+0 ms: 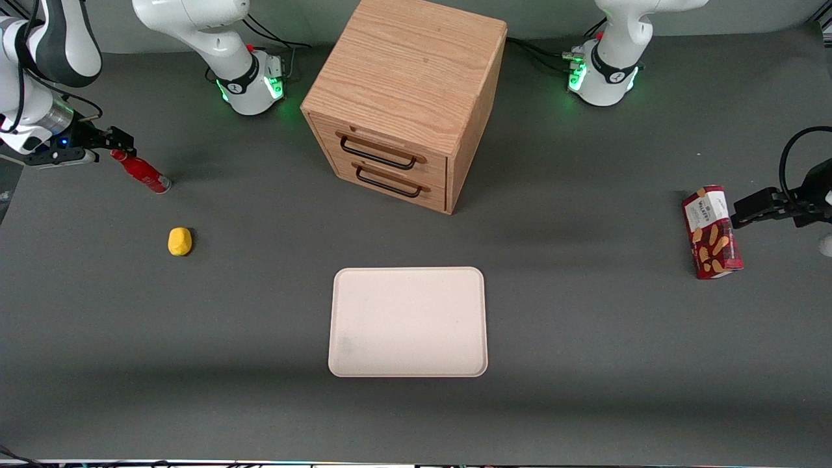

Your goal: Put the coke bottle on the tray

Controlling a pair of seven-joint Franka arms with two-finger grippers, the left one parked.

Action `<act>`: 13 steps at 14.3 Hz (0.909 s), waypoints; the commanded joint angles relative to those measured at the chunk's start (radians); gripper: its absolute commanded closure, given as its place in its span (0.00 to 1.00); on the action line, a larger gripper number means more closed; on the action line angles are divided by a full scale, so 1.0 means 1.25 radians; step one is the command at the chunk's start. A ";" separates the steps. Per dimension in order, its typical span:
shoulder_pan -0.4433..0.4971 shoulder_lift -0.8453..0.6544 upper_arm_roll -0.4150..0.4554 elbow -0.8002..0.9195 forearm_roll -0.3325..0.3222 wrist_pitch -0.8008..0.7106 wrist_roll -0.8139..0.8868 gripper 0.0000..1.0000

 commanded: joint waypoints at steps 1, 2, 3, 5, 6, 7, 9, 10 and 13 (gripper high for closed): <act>0.004 -0.028 -0.030 -0.034 -0.041 0.029 -0.010 0.00; 0.006 -0.030 -0.042 -0.042 -0.047 0.035 -0.011 0.00; 0.006 -0.031 -0.048 -0.044 -0.067 0.037 -0.011 0.00; 0.008 -0.035 -0.073 -0.054 -0.087 0.052 -0.015 0.00; 0.009 -0.032 -0.074 -0.055 -0.090 0.059 -0.026 0.00; 0.008 -0.026 -0.075 -0.055 -0.090 0.069 -0.028 0.00; 0.008 -0.019 -0.077 -0.055 -0.090 0.074 -0.028 0.00; 0.008 -0.019 -0.077 -0.055 -0.090 0.078 -0.028 0.00; 0.009 -0.019 -0.082 -0.055 -0.090 0.078 -0.030 0.02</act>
